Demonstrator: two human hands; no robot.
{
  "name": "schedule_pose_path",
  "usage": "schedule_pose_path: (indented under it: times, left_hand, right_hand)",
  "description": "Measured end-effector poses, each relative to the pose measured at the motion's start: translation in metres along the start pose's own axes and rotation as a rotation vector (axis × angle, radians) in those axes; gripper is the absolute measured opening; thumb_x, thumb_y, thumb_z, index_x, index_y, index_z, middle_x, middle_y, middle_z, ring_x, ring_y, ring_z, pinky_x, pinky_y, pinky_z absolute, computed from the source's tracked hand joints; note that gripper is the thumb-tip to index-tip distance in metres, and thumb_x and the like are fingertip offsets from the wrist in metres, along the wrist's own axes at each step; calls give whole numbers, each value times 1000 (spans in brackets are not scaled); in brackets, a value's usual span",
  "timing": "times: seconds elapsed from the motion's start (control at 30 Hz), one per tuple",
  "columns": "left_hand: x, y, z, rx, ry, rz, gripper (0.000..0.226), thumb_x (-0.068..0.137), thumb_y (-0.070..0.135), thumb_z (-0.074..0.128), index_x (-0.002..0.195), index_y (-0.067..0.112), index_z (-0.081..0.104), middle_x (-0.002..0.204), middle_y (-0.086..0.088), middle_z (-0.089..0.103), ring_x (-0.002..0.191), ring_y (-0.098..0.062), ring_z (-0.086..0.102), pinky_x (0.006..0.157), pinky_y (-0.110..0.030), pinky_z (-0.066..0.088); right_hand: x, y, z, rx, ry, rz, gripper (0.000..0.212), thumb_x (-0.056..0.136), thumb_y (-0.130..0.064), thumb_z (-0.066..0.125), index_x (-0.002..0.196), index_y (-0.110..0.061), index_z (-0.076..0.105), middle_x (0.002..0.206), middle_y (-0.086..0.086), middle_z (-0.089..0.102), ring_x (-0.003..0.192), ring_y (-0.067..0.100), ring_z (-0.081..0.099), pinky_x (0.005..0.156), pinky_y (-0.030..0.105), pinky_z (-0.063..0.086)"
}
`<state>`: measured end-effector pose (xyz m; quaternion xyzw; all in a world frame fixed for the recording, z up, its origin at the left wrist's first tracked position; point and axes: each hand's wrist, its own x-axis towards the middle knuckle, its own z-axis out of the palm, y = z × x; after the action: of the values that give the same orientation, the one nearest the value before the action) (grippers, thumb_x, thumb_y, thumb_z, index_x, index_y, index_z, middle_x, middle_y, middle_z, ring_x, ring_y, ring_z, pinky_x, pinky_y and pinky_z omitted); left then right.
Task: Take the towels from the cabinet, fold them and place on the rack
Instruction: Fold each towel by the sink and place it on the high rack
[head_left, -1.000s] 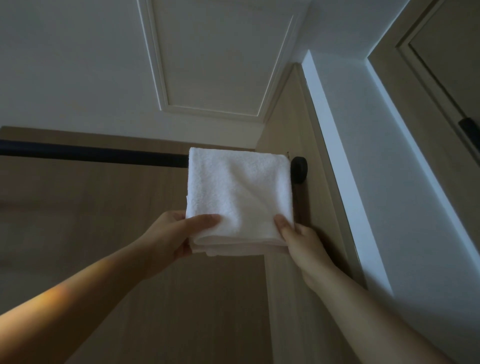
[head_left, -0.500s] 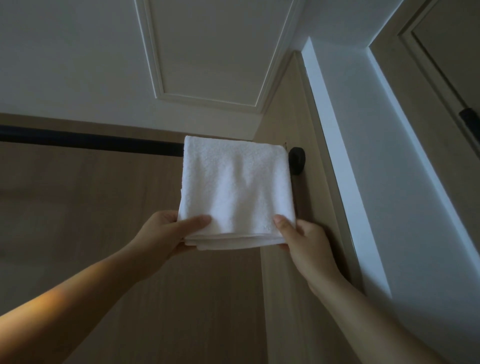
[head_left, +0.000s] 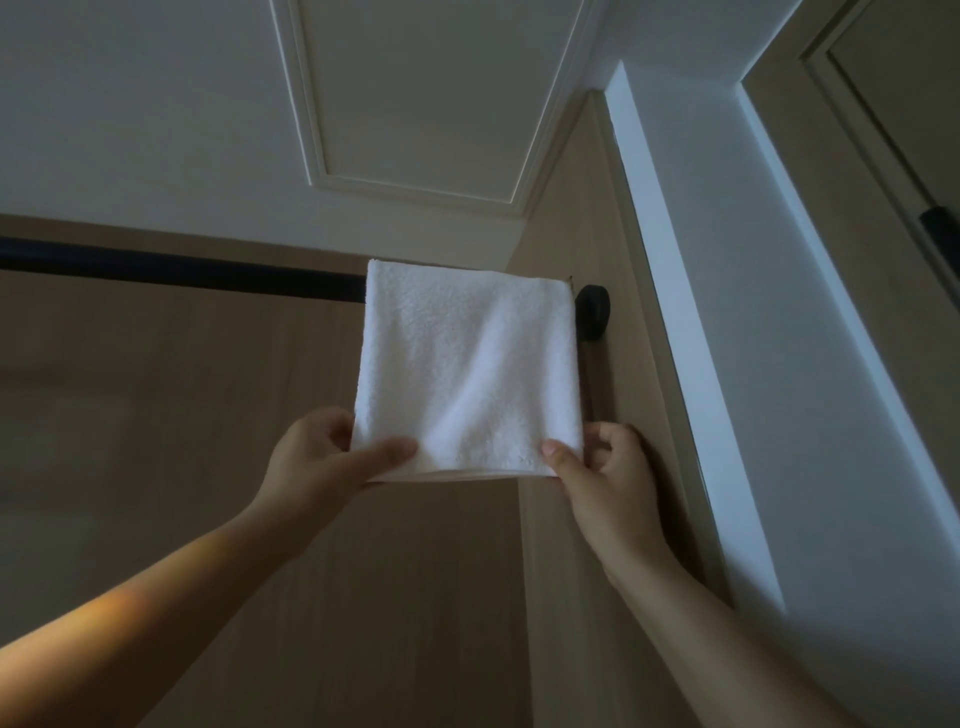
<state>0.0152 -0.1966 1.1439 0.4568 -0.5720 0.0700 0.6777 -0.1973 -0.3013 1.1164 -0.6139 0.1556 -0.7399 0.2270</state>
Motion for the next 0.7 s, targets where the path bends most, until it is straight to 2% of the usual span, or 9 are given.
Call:
schedule_pose_path:
  times: [0.07, 0.13, 0.2, 0.27, 0.37, 0.43, 0.5, 0.57, 0.7]
  left_hand:
    - [4, 2, -1, -69, 1, -77, 78, 42, 44, 92, 104, 12, 55, 96, -6, 71, 75, -20, 74, 68, -38, 62]
    - [11, 11, -1, -67, -61, -95, 87, 45, 48, 88, 116, 14, 50, 102, -3, 69, 81, -18, 73, 67, -34, 61]
    - [21, 23, -1, -86, -103, -52, 80, 55, 55, 85, 117, 13, 56, 98, -4, 73, 83, -20, 73, 70, -40, 61]
    - [29, 35, 1, -100, -60, -25, 68, 63, 59, 80, 109, 13, 62, 94, -5, 74, 81, -25, 74, 71, -47, 61]
    - [36, 43, 7, -51, 40, 8, 43, 75, 49, 76, 97, 13, 67, 87, -4, 74, 76, -23, 72, 56, -37, 60]
    - [37, 42, 10, -18, 77, 44, 35, 79, 43, 75, 94, 13, 68, 84, -2, 73, 73, -20, 71, 46, -29, 54]
    - [38, 40, 11, -16, 75, 57, 34, 80, 41, 75, 96, 13, 68, 85, -2, 73, 72, -20, 71, 45, -28, 54]
    - [38, 38, 10, -12, 72, 56, 33, 80, 41, 75, 97, 13, 68, 87, -2, 73, 73, -20, 72, 47, -31, 57]
    - [38, 39, 10, -12, 72, 66, 31, 81, 39, 75, 96, 13, 68, 87, -3, 73, 73, -22, 72, 51, -36, 59]
  right_hand:
    - [0, -1, 1, -37, -2, -30, 36, 90, -22, 69, 120, -18, 49, 107, -1, 66, 92, 11, 66, 78, 27, 54]
    - [1, -3, 2, -89, -25, -58, 41, 93, -20, 65, 129, -17, 45, 114, 0, 65, 97, 12, 65, 79, 26, 55]
    - [2, -4, 4, -157, -55, -80, 47, 94, -18, 63, 136, -16, 41, 122, 1, 62, 105, 16, 63, 81, 25, 54]
    - [4, -6, 3, -242, -70, -76, 57, 95, -16, 61, 145, -15, 34, 133, 5, 58, 117, 21, 59, 91, 31, 53]
    - [6, -12, -1, -376, -111, -89, 69, 97, -12, 58, 154, -18, 20, 145, 6, 49, 128, 23, 52, 97, 31, 46]
    - [10, -22, -1, -472, -114, -189, 70, 96, -12, 57, 155, -20, 20, 148, 5, 44, 129, 22, 49, 98, 31, 46]
    - [19, -39, 2, -579, -72, -320, 71, 95, -17, 59, 154, -18, 21, 152, 5, 33, 134, 22, 41, 104, 36, 45]
    - [33, -60, 11, -676, 3, -478, 71, 95, -24, 60, 154, -14, 21, 158, 7, 23, 143, 23, 29, 112, 38, 36]
    - [69, -98, 43, -804, -19, -737, 56, 101, -35, 44, 150, -10, 31, 156, 12, 30, 145, 26, 25, 118, 45, 23]
